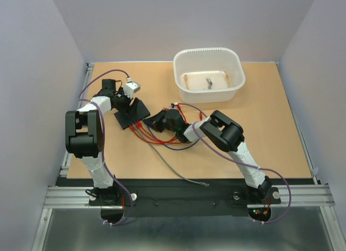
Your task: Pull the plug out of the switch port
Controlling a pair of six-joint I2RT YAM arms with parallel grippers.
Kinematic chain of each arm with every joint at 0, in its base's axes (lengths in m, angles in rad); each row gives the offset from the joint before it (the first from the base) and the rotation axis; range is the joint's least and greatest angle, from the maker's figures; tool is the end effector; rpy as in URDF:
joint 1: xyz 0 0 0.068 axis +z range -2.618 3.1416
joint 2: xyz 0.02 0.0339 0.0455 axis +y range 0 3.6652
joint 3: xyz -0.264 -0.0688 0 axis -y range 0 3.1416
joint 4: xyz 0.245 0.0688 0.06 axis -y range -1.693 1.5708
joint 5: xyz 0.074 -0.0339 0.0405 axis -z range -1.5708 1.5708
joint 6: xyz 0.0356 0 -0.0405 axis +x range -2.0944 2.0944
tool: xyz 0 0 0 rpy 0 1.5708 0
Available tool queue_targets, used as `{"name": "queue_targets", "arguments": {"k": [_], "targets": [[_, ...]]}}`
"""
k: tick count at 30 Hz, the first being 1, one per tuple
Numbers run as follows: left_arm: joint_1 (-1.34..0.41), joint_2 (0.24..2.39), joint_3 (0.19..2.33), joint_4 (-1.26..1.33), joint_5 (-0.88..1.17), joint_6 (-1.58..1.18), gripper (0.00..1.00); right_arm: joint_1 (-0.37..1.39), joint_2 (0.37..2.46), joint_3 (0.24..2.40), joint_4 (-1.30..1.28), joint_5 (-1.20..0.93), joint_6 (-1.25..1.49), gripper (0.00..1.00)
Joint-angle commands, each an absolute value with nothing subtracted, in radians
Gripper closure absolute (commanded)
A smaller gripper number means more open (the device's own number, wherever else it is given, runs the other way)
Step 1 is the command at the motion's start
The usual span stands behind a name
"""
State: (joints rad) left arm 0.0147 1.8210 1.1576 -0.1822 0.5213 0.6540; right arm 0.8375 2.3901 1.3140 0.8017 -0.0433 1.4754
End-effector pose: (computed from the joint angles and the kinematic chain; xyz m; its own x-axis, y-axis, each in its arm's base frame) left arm 0.3851 -0.0121 0.1872 -0.4007 0.5217 -0.7532 0.7072 0.6987 0.1077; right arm 0.3251 0.3632 0.0769 -0.7839 0.6157 -0.0800 0.1072 0.2612 0.9593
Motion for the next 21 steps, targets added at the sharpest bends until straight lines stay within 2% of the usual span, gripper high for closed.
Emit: {"name": "queue_targets", "arguments": {"k": [1, 2, 5, 13, 21], "targets": [[0.003, 1.845, 1.112, -0.268, 0.541, 0.67, 0.23, 0.821, 2.525, 1.339, 0.672, 0.1, 1.483, 0.93], [0.003, 1.844, 1.111, -0.275, 0.545, 0.675, 0.23, 0.818, 2.526, 1.338, 0.673, 0.104, 1.486, 1.0], [0.003, 1.844, 1.112, -0.288, 0.561, 0.687, 0.23, 0.811, 2.516, 1.322, 0.672, 0.115, 1.465, 1.0], [0.003, 1.779, 1.141, -0.376, 0.621, 0.799, 0.01, 0.79, 2.487, 1.255, 0.683, 0.019, 1.316, 1.0], [-0.058, 1.753, 1.072, -0.374, 0.571, 0.9, 0.01, 0.784, 2.451, 1.184, 0.678, -0.066, 1.246, 0.99]]}}
